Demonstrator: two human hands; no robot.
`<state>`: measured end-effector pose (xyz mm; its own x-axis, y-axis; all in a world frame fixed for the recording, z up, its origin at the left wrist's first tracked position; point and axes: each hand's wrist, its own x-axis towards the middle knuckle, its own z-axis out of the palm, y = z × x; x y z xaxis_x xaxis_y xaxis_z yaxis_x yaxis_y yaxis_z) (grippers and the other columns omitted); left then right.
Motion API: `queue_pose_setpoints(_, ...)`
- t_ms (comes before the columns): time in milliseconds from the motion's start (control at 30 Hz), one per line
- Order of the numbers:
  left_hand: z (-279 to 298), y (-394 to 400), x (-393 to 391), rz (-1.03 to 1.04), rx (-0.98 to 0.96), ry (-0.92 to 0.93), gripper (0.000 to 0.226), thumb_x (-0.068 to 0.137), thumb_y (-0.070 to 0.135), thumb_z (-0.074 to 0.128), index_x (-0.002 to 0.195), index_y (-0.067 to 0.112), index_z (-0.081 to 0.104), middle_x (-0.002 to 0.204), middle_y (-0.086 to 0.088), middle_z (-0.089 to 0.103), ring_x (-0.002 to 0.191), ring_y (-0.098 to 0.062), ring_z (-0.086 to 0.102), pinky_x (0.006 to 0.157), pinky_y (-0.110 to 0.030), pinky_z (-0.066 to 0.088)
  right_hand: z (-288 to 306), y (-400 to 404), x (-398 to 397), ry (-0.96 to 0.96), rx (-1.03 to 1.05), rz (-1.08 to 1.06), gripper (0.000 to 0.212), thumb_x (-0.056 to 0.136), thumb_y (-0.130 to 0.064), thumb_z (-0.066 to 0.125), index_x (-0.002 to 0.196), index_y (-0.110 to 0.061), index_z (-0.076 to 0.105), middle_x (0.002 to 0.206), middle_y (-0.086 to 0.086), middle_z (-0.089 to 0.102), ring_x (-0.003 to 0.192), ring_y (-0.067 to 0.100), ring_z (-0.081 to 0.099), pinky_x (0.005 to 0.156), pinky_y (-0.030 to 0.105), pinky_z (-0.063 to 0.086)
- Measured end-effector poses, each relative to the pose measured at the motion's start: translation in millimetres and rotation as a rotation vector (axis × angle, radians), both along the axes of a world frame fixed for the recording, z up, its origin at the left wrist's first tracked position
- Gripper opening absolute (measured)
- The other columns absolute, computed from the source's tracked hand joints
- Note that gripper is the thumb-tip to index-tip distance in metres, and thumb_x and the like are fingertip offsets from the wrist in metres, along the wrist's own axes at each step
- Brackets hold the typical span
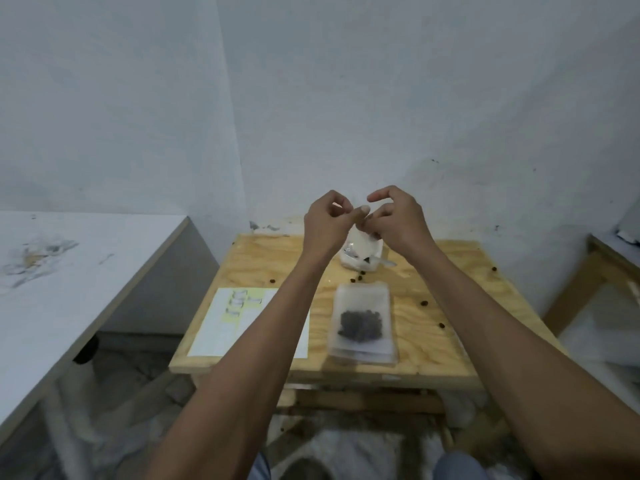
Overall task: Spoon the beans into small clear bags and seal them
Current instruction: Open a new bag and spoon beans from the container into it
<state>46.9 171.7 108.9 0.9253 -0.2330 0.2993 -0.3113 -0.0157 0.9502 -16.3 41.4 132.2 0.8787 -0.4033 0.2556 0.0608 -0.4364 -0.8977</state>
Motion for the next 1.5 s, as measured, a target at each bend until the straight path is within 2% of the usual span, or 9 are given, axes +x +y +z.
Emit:
queue_pose_setpoints(100, 1, 4, -5, -0.119, -0.21, 0.241, 0.023, 0.085, 0.01, 0.081, 0.086, 0.006, 0.058, 0.079, -0.02, 0.068, 0.072, -0.029, 0.072, 0.072, -0.041, 0.06, -3, 2, 0, -0.009, 0.038, 0.036, 0.04, 0.076, 0.0, 0.082, 0.107, -0.012, 0.061, 0.077, 0.013, 0.075, 0.07, 0.023, 0.071, 0.068, 0.035, 0.059)
queue_pose_setpoints(233, 2, 11, -6, -0.164, -0.337, 0.356, 0.019, 0.085, -0.002, 0.074, 0.085, 0.008, 0.057, 0.085, -0.019, 0.072, 0.077, -0.035, 0.073, 0.081, -0.048, 0.062, -4, -2, -5, -0.047, 0.15, 0.113, 0.029, 0.083, -0.006, 0.082, 0.102, -0.011, 0.061, 0.079, 0.016, 0.075, 0.071, 0.023, 0.074, 0.061, 0.031, 0.059)
queue_pose_setpoints(467, 2, 4, -7, -0.048, -0.141, 0.086, 0.007, 0.086, 0.0, 0.062, 0.093, 0.004, 0.063, 0.092, -0.025, 0.071, 0.082, -0.04, 0.075, 0.065, -0.049, 0.065, -5, 0, -3, -0.066, 0.028, 0.11, 0.016, 0.082, 0.006, 0.076, 0.088, -0.008, 0.072, 0.081, 0.012, 0.072, 0.07, 0.019, 0.069, 0.057, 0.024, 0.055)
queue_pose_setpoints(767, -4, 4, -5, -0.068, -0.163, 0.039, 0.012, 0.091, -0.003, 0.066, 0.098, 0.002, 0.058, 0.092, -0.029, 0.07, 0.076, -0.041, 0.075, 0.063, -0.05, 0.064, -5, 4, -2, -0.1, -0.006, 0.011, 0.017, 0.081, 0.005, 0.073, 0.08, -0.012, 0.071, 0.084, 0.016, 0.072, 0.072, 0.025, 0.07, 0.053, 0.028, 0.058)
queue_pose_setpoints(900, -5, -1, -9, -0.051, -0.053, -0.053, 0.01, 0.091, -0.003, 0.064, 0.096, 0.005, 0.069, 0.083, -0.018, 0.074, 0.068, -0.031, 0.076, 0.058, -0.04, 0.064, -11, 8, 3, -0.123, -0.062, -0.067, 0.024, 0.083, 0.002, 0.067, 0.075, -0.02, 0.075, 0.071, -0.001, 0.071, 0.062, 0.014, 0.066, 0.063, 0.031, 0.057)
queue_pose_setpoints(1067, -11, -4, -2, -0.009, -0.075, 0.042, 0.018, 0.085, -0.006, 0.062, 0.094, 0.002, 0.075, 0.079, -0.018, 0.075, 0.07, -0.031, 0.076, 0.068, -0.045, 0.065, -18, 7, 3, -0.101, -0.201, -0.049, 0.012, 0.091, -0.01, 0.073, 0.09, -0.022, 0.076, 0.083, -0.009, 0.07, 0.064, 0.001, 0.06, 0.065, 0.017, 0.047)
queue_pose_setpoints(1267, -21, -4, 3, -0.015, -0.041, 0.073, 0.024, 0.086, -0.01, 0.058, 0.101, -0.001, 0.074, 0.075, -0.011, 0.072, 0.065, -0.028, 0.073, 0.071, -0.044, 0.064, -16, 6, 5, 0.002, -0.222, -0.021, 0.017, 0.092, -0.002, 0.068, 0.102, -0.011, 0.077, 0.09, 0.006, 0.073, 0.047, 0.0, 0.061, 0.048, 0.011, 0.046)
queue_pose_setpoints(1400, -16, -5, 1, 0.021, 0.102, -0.019, 0.033, 0.081, -0.01, 0.055, 0.105, 0.002, 0.073, 0.063, -0.002, 0.067, 0.052, -0.017, 0.067, 0.063, -0.029, 0.059, -17, 9, 6, 0.002, -0.375, -0.104, 0.028, 0.088, 0.0, 0.065, 0.11, -0.011, 0.079, 0.092, 0.0, 0.073, 0.074, 0.013, 0.066, 0.072, 0.022, 0.055)
queue_pose_setpoints(1500, -9, -6, 2, 0.026, 0.174, -0.035, 0.031, 0.081, -0.009, 0.06, 0.105, 0.004, 0.074, 0.062, -0.002, 0.067, 0.052, -0.019, 0.065, 0.062, -0.032, 0.058, -17, 10, 7, 0.0, -0.436, -0.115, 0.03, 0.088, -0.002, 0.065, 0.114, -0.01, 0.077, 0.087, -0.002, 0.069, 0.081, 0.019, 0.067, 0.081, 0.034, 0.058)
